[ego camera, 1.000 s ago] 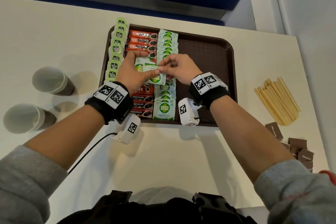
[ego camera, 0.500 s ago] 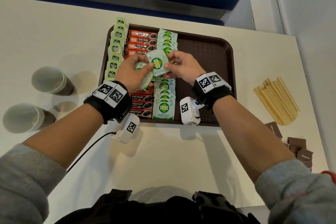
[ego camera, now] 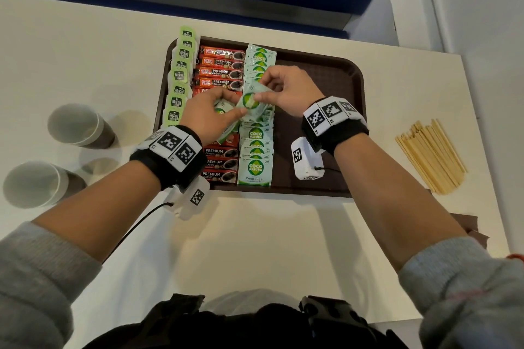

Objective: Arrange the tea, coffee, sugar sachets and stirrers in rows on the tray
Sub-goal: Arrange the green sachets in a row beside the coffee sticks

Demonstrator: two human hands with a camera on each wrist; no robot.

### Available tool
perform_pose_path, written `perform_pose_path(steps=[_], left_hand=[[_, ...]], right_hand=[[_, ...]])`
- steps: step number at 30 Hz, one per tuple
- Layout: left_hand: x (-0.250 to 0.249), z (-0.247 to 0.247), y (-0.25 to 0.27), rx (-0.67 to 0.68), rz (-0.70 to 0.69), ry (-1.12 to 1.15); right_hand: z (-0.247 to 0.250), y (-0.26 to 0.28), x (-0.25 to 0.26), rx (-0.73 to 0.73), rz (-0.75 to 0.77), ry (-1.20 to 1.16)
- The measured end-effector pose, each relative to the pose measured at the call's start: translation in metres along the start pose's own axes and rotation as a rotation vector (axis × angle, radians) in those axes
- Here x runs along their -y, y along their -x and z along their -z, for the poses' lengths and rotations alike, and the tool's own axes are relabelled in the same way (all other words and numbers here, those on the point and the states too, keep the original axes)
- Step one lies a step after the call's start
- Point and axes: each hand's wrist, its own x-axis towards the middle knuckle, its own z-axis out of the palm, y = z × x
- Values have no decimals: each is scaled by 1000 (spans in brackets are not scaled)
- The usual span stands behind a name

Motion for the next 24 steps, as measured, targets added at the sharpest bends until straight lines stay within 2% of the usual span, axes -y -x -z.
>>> perform_pose_path(steps=[2,5,13,24], left_hand=[[3,1,-1,-8,12,17],[7,3,-1,-24,33,20],[8,6,-4,-42,86,96],[10,7,-2,-36,96,109]], right_hand=[[1,1,-5,-83,-15,-118],[0,3,-14,-130,-52,-231],[-14,4,-34,-239,-152,-257],[-23,-2,-34,-189,-171,-176]])
